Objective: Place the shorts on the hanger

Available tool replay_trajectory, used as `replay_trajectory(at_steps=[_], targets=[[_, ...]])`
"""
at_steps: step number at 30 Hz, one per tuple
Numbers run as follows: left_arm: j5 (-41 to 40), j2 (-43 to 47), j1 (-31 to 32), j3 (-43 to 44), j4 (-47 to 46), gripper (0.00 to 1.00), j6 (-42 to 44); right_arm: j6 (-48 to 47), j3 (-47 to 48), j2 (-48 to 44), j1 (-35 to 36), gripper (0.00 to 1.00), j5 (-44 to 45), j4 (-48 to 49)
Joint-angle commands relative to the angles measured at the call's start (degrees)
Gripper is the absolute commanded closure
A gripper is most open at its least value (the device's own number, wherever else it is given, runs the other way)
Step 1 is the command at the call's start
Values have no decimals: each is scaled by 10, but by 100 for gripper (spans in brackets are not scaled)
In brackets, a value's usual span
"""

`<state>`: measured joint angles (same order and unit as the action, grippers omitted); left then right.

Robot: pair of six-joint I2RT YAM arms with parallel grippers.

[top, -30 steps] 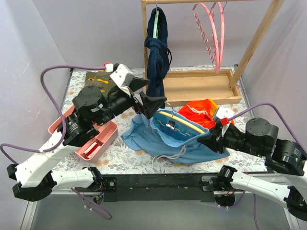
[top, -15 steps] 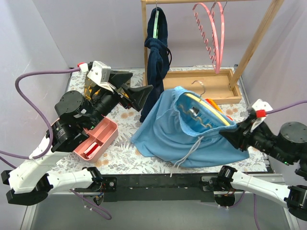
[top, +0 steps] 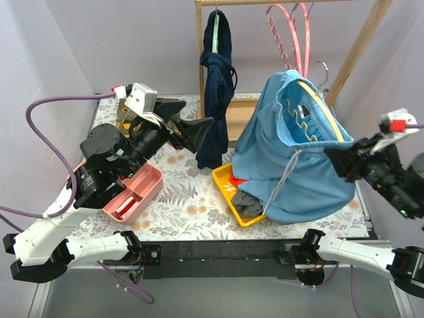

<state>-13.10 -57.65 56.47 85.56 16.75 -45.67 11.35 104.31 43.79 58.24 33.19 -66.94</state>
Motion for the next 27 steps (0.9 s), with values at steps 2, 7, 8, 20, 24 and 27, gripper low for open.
replay_trajectory(at_steps=[2, 7, 8, 20, 24, 27], targets=[[-2, 6, 0, 8, 7, 4, -6, 16, 8, 80, 2, 99, 97, 152], [3, 10, -1, -14, 3, 4, -16, 2, 28, 144, 2, 99, 97, 221], [4, 10, -1, -20, 0, 4, -18, 2, 33, 156, 2, 99, 99, 230], [18, 21, -1, -42, -15, 4, -26, -70, 139, 308, 3, 99, 200, 334], [19, 29, 0, -36, -9, 4, -23, -68, 140, 337, -5, 99, 213, 353], [19, 36, -1, -38, -5, 4, -21, -56, 136, 351, -33, 99, 189, 363]])
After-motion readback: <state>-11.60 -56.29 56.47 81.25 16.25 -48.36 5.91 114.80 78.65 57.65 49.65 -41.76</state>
